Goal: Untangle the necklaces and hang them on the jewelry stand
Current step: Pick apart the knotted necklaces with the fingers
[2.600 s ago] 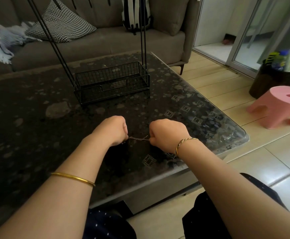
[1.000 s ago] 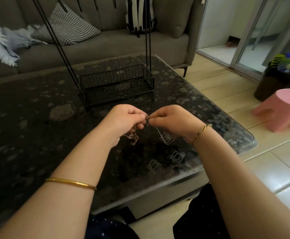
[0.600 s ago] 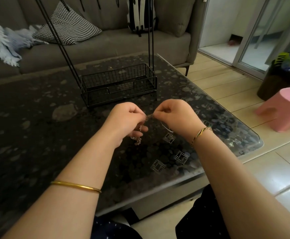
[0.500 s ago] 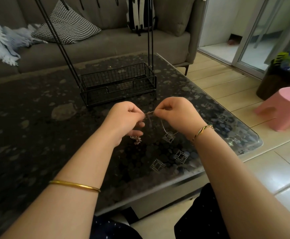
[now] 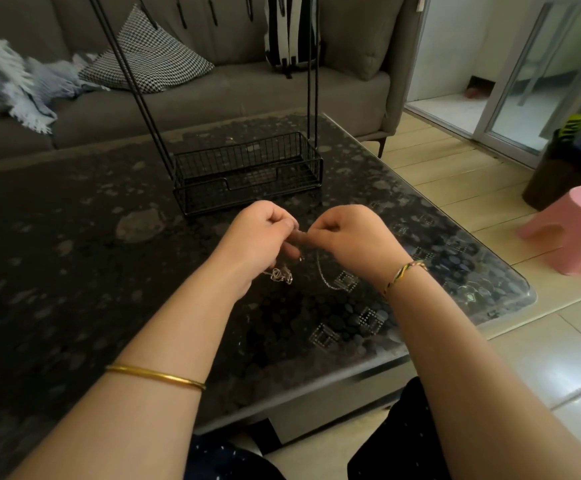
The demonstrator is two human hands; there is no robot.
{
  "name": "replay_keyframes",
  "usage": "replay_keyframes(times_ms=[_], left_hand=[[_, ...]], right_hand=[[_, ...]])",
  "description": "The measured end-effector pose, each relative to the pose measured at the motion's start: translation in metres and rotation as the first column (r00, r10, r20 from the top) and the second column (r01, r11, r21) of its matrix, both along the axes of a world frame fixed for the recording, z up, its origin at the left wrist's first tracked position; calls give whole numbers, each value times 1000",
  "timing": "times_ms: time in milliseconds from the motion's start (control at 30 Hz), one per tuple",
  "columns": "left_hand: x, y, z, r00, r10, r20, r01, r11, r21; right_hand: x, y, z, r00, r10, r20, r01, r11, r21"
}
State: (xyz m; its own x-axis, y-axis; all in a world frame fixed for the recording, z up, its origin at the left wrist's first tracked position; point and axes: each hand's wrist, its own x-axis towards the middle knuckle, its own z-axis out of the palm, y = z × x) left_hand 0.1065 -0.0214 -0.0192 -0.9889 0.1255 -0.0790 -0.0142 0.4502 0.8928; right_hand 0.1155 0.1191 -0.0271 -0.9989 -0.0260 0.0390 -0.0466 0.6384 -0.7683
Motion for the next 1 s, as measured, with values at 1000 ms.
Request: replay_keyframes(times_ms=[1000], left_hand=[[-2,-2,-12,984,-93,155,138,939,-314]], right_hand=[[-5,26,2,909,-375,-180,332,915,-230]])
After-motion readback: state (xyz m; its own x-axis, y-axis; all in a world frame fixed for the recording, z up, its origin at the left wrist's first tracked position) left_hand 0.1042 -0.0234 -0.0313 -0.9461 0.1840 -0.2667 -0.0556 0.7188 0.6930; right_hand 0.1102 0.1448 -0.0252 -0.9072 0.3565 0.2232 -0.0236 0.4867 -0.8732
